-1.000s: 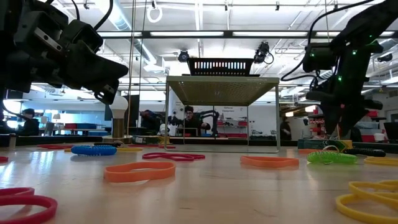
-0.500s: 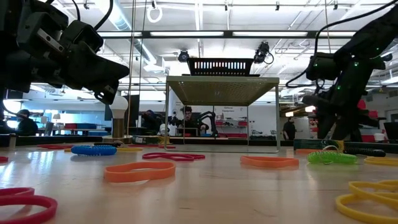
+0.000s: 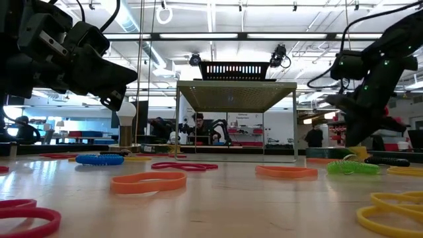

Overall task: Pick & Place Office Desk Supplies
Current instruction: Put the yellow crayon box into the top left black bin on the shelf

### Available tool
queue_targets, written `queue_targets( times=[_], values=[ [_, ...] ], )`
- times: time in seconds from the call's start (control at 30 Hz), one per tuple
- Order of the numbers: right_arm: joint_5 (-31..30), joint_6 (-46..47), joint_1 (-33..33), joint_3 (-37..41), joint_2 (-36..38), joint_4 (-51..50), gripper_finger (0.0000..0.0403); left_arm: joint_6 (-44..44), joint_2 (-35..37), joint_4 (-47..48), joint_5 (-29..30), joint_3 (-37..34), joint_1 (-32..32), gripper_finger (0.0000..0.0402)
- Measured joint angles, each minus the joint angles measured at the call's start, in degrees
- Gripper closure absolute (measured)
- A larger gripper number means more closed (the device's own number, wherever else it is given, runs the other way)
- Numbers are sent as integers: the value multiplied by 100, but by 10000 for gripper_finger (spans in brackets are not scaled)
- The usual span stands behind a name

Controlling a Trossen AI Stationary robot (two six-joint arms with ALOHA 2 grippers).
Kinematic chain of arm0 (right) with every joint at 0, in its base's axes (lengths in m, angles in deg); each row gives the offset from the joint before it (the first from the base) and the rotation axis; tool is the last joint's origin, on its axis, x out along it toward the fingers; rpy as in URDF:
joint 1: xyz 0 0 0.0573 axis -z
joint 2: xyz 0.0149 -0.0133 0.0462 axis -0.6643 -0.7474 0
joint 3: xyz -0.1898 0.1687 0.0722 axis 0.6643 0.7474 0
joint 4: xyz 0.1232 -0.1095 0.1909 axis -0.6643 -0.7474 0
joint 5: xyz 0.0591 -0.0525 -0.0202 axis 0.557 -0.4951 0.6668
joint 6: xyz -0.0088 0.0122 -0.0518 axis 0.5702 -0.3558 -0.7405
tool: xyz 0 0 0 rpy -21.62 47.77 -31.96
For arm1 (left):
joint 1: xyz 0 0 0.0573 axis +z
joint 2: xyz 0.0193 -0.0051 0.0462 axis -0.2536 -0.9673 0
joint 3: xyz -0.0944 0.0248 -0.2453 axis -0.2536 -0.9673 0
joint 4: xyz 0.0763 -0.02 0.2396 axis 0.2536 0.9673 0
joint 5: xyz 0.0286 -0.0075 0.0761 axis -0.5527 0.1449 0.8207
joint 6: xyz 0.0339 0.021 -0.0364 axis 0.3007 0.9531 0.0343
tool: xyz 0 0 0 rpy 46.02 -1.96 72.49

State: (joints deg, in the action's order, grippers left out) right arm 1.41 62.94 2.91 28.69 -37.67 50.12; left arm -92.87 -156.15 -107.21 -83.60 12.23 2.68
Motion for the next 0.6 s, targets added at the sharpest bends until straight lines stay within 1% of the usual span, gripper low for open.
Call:
queue_targets(
  times=[0.1, 0.27, 0.5, 0.6],
  values=[
    [-142, -7, -208, -270, 201, -348, 398, 4, 0, 2, 0, 0, 0, 383],
    [-692, 96, -818, -808, 343, -1054, 400, 4, 0, 2, 0, 0, 0, 383],
    [-1713, 581, -2037, -1491, 338, -2083, 401, 4, 0, 7, 0, 0, 0, 383],
    [-1906, 1013, -2637, -1609, 338, -2211, 401, 7, 0, 25, 0, 0, 0, 383]
  ],
)
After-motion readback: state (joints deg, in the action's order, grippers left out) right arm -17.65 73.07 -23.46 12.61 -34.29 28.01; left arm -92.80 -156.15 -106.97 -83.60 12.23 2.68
